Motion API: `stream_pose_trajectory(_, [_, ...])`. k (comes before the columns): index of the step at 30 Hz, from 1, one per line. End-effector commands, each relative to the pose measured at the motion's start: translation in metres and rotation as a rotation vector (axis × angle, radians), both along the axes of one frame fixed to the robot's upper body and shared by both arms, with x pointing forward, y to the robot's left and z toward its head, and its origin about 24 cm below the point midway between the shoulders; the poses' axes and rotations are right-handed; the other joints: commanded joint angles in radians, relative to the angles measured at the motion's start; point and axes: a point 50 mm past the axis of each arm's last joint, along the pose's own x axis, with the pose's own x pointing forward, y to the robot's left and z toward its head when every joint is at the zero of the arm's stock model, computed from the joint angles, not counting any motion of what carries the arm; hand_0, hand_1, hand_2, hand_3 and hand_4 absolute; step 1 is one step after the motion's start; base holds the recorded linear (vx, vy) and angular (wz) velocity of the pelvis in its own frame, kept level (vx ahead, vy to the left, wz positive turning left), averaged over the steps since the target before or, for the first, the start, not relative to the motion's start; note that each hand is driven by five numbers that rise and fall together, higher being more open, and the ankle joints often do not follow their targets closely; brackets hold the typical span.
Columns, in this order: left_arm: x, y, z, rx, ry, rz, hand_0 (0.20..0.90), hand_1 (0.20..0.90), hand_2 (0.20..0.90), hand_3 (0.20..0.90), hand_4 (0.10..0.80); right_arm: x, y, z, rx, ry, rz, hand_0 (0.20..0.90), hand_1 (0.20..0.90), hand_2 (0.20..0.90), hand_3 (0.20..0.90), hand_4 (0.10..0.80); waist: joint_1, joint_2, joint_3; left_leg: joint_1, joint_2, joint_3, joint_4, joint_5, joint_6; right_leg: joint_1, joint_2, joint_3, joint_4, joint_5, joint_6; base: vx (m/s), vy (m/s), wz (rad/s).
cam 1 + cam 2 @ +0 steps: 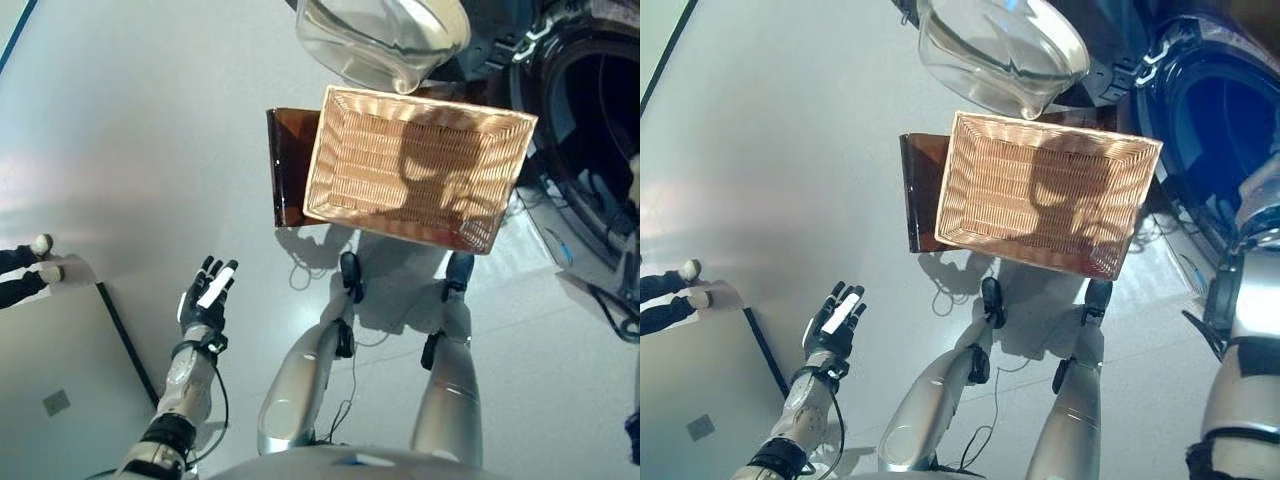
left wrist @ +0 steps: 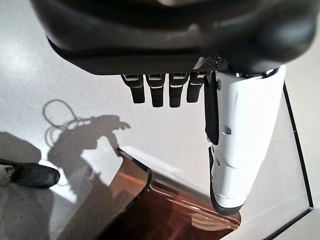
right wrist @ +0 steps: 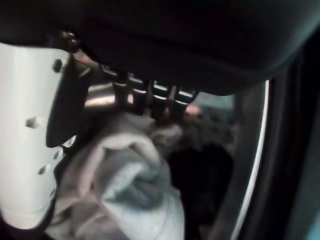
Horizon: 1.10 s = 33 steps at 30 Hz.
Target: Pick up the clothes and place them into the washing machine
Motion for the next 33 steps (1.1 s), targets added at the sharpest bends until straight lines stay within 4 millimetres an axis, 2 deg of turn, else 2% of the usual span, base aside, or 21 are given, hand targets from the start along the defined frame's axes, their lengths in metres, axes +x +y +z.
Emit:
stream_pose_trajectory(1, [-0.025,0.041,-0.007,0.122,0.063,0.097,0.9,0.9,0.9,0.9,0.8,-0.014,-0.011,-0.009,-0.228,0.204,-0.121,0.9,0.9,0.9,0.9,0.8,0.05,0.003,-0.115,0.027,-0.022,-0.019,-0.079,0.011,-0.044,0.043,0.053,-0.006,0.064,-0.132,0.018,-0.013,0.007,0.05])
stream_pose_trajectory(2, [-0.026,0.042,-0.007,0.124,0.063,0.097,0.9,0.9,0.9,0.9,0.8,-0.014,-0.011,-0.01,-0.227,0.205,-0.122,0.9,0.9,0.9,0.9,0.8,0.05,0.002,-0.116,0.027,-0.022,-0.019,-0.078,0.01,-0.044,0.044,0.053,-0.007,0.063,-0.132,0.018,-0.014,0.005,0.07])
stream_pose_trajectory(6, [-0.024,0.042,-0.007,0.129,0.063,0.11,0.9,0.9,0.9,0.9,0.8,-0.009,0.0,-0.046,-0.28,0.332,-0.116,0.9,0.9,0.9,0.9,0.8,0.048,-0.012,-0.122,0.018,-0.027,-0.021,-0.043,-0.008,-0.039,0.061,0.046,-0.009,0.062,-0.131,0.02,-0.004,0.011,0.09])
stream_pose_trajectory(7, [-0.024,0.046,-0.009,0.141,0.076,0.138,0.9,0.9,0.9,0.9,0.8,-0.002,0.012,-0.061,-0.317,0.363,-0.092,0.9,0.9,0.9,0.9,0.8,0.043,-0.021,-0.124,0.014,-0.026,-0.022,-0.033,-0.015,-0.037,0.067,0.045,-0.01,0.06,-0.131,0.019,-0.001,0.002,0.09])
stream_pose_trajectory(8, [-0.024,0.046,-0.009,0.142,0.076,0.138,0.9,0.9,0.9,0.9,0.8,-0.002,0.012,-0.062,-0.316,0.364,-0.092,0.9,0.9,0.9,0.9,0.8,0.043,-0.022,-0.124,0.014,-0.026,-0.022,-0.033,-0.016,-0.037,0.068,0.044,-0.011,0.06,-0.131,0.019,0.01,0.009,0.04])
stream_pose_trajectory(9, [-0.023,0.046,-0.009,0.152,0.077,0.139,0.9,0.9,0.9,0.9,0.8,-0.001,0.019,-0.079,-0.346,0.403,-0.077,0.9,0.9,0.9,0.9,0.8,0.037,-0.028,-0.127,0.012,-0.026,-0.022,-0.023,-0.021,-0.035,0.074,0.044,-0.009,0.059,-0.13,0.019,0.01,0.006,0.03])
stream_pose_trajectory(10, [-0.024,0.046,-0.009,0.154,0.078,0.139,0.9,0.9,0.9,0.9,0.8,-0.001,0.019,-0.08,-0.345,0.404,-0.077,0.9,0.9,0.9,0.9,0.8,0.038,-0.029,-0.128,0.012,-0.026,-0.022,-0.023,-0.021,-0.035,0.074,0.044,-0.009,0.059,-0.13,0.019,0.019,0.01,0.03])
stream_pose_trajectory(11, [-0.025,0.046,-0.011,0.164,0.088,0.142,0.9,0.9,0.9,0.9,0.8,0.002,0.031,-0.096,-0.404,0.463,-0.043,0.9,0.9,0.9,0.9,0.8,0.036,-0.035,-0.131,0.013,-0.026,-0.021,-0.019,-0.024,-0.032,0.08,0.043,-0.008,0.056,-0.128,0.019,0.01,0.004,0.06])
stream_pose_trajectory(12, [-0.025,0.046,-0.011,0.165,0.088,0.142,0.9,0.9,0.9,0.9,0.8,0.002,0.032,-0.097,-0.404,0.464,-0.043,0.9,0.9,0.9,0.9,0.8,0.036,-0.036,-0.132,0.013,-0.026,-0.021,-0.019,-0.025,-0.032,0.08,0.043,-0.008,0.056,-0.128,0.019,0.017,0.009,0.04])
stream_pose_trajectory(15, [-0.026,0.047,-0.011,0.182,0.091,0.143,0.9,0.9,0.9,0.9,0.8,0.01,0.05,-0.108,-0.48,0.48,0.011,0.9,0.9,0.9,0.9,0.8,0.035,-0.041,-0.136,0.013,-0.026,-0.02,-0.006,-0.032,-0.029,0.085,0.043,-0.005,0.057,-0.128,0.017,0.006,0.009,0.0])
stream_pose_trajectory(16, [-0.027,0.049,-0.012,0.192,0.094,0.148,0.9,0.9,0.9,0.9,0.8,0.014,0.062,-0.117,-0.519,0.499,0.056,0.9,0.9,0.9,0.9,0.8,0.034,-0.045,-0.14,0.012,-0.026,-0.019,0.0,-0.036,-0.028,0.085,0.042,-0.004,0.058,-0.127,0.017,0.01,0.011,-0.08])
stream_pose_trajectory(17, [-0.027,0.049,-0.012,0.193,0.094,0.148,0.9,0.9,0.9,0.9,0.8,0.014,0.062,-0.117,-0.519,0.5,0.057,0.9,0.9,0.9,0.9,0.8,0.034,-0.046,-0.141,0.012,-0.026,-0.019,0.0,-0.036,-0.028,0.085,0.042,-0.004,0.058,-0.127,0.018,0.007,0.011,-0.04])
stream_pose_trajectory(21, [-0.029,0.051,-0.013,0.204,0.1,0.15,0.9,0.9,0.9,0.9,0.8,0.021,0.083,-0.13,-0.578,0.51,0.146,0.9,0.9,0.9,0.9,0.8,0.034,-0.05,-0.146,0.011,-0.023,-0.014,0.003,-0.04,-0.027,0.084,0.04,-0.005,0.055,-0.122,0.017,0.004,0.003,-0.01])
stream_pose_trajectory(27, [-0.032,0.053,-0.016,0.214,0.121,0.165,0.9,0.9,0.9,0.9,0.8,0.024,0.106,-0.155,-0.561,0.54,0.252,0.9,0.9,0.9,0.9,0.8,0.034,-0.052,-0.15,0.013,-0.017,-0.009,0.005,-0.04,-0.027,0.085,0.044,-0.005,0.052,-0.121,0.013,0.018,0.007,-0.04])
stream_pose_trajectory(30, [-0.034,0.055,-0.018,0.222,0.139,0.171,0.9,0.9,0.9,0.9,0.8,0.025,0.115,-0.161,-0.563,0.541,0.29,0.9,0.9,0.9,0.9,0.8,0.034,-0.055,-0.152,0.012,-0.015,-0.008,0.007,-0.04,-0.027,0.084,0.045,-0.003,0.054,-0.121,0.012,0.021,0.0,-0.06])
stream_pose_trajectory(33, [-0.034,0.055,-0.019,0.252,0.157,0.168,0.9,0.9,0.9,0.9,0.8,0.025,0.134,-0.184,-0.589,0.606,0.403,0.9,0.9,0.9,0.9,0.8,0.034,-0.06,-0.157,0.016,-0.012,-0.006,0.009,-0.042,-0.027,0.089,0.047,-0.004,0.058,-0.123,0.012,0.0,0.0,0.0])
